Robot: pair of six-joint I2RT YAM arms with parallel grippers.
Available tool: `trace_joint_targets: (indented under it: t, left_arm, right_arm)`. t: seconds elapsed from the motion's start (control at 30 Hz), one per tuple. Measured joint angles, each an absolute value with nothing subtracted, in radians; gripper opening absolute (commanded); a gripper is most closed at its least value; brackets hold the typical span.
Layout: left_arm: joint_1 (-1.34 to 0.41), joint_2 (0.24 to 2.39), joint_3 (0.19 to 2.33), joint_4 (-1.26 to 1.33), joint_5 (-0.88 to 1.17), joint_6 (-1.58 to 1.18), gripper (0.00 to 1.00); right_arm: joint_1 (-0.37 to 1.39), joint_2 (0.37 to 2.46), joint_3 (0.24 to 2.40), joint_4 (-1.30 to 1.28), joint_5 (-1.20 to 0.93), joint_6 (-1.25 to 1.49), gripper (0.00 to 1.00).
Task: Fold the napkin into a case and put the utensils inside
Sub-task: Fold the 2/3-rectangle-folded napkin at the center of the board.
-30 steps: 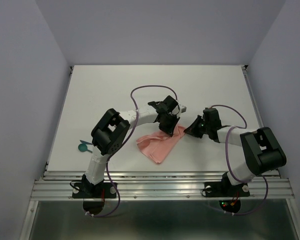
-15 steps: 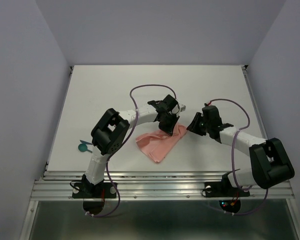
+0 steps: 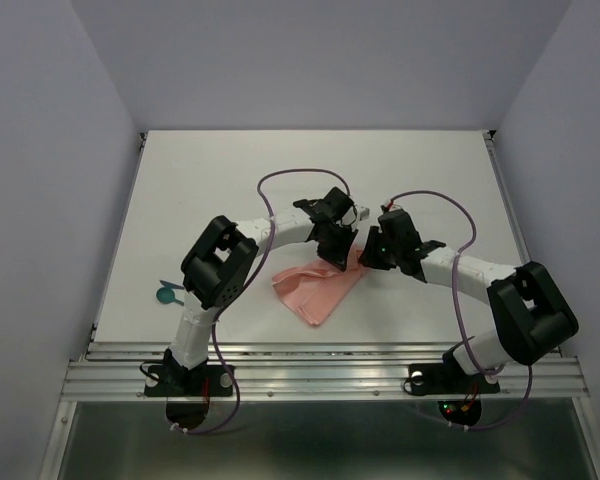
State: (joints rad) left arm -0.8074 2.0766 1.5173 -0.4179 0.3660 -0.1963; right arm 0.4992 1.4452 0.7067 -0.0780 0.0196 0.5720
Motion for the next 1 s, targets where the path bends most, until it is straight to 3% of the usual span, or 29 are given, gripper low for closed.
trace_joint_targets:
  t: [0.37,0.63,1.0]
  left_arm:
    - [-0.800,2.077,1.517,-0.408,0.389,-0.207,0.00]
    - [-0.796,2.077,1.518,-0.408,0.400,-0.209,0.00]
    - [-0.796,2.077,1.520,-0.408,0.411,-0.241,0.00]
  right_arm:
    - [0.513,1.523,0.716,-0.067,0.062,0.553,0.24]
    - [0.519,1.526,0.719,-0.068,0.102,0.554,0.01]
    - [0.519,1.481,0.719,-0.068,0.124,0.573,0.01]
